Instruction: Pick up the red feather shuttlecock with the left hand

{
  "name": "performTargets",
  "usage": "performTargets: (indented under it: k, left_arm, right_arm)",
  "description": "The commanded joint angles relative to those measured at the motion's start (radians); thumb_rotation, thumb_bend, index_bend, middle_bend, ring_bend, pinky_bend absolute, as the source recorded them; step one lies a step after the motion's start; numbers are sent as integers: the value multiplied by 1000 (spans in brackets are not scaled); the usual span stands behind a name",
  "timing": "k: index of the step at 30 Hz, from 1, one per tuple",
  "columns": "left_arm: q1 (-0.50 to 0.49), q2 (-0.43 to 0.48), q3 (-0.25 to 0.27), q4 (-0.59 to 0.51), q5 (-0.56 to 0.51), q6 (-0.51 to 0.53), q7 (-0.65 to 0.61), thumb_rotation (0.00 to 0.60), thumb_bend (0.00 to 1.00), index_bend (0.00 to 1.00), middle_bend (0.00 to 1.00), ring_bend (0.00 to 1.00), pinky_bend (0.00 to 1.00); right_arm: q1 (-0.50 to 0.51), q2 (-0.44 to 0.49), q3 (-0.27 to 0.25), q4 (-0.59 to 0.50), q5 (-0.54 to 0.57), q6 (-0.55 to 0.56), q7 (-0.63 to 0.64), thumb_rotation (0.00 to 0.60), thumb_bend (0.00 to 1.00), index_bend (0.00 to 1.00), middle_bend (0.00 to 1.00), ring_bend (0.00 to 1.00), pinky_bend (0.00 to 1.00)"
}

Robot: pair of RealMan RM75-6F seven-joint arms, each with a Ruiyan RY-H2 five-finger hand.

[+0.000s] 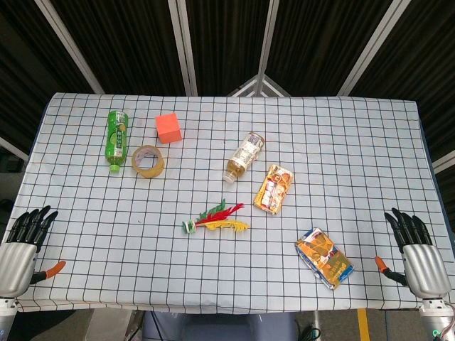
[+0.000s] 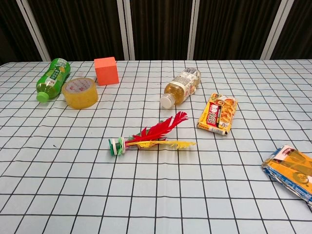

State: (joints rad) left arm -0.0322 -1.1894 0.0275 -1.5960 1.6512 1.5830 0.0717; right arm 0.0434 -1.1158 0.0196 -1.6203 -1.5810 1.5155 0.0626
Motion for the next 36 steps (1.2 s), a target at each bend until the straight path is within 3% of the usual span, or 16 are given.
performTargets:
  k: [1,13,17,22,28,36]
  left_arm:
    - [1,0,0,0,1,2,0,600,103,0,0,0,0]
    - [-19,-3,-10,-30,-18,-36,4,600,110,27,0,0,0]
    - [-68,7,-50,-119,-57,-100,52,600,167,113,0,0,0]
    - [-156,-19,-126,-250,-147,-208,211,600,218,233,0,0,0]
    - [-273,-149,-230,-333,-326,-306,429,600,271,280,13,0,0]
    - [-443,-427,-348,-288,-599,-318,695,600,327,313,38,0,0]
  right_arm:
    - [0,0,-1,0,-1,0,0,600,339,0,0,0,0]
    - [-2,1,-2,-5,-3,2,2,600,339,0,0,0,0]
    - [-1,2,0,-7,3,-1,6,600,339,0,0,0,0]
    - [2,2,-1,-9,4,-8,10,600,339,0,0,0,0]
    - [1,5,-1,-11,8,-11,18,600,339,0,0,0,0]
    - [3,11,0,-14,17,-20,38,600,338,0,0,0,0]
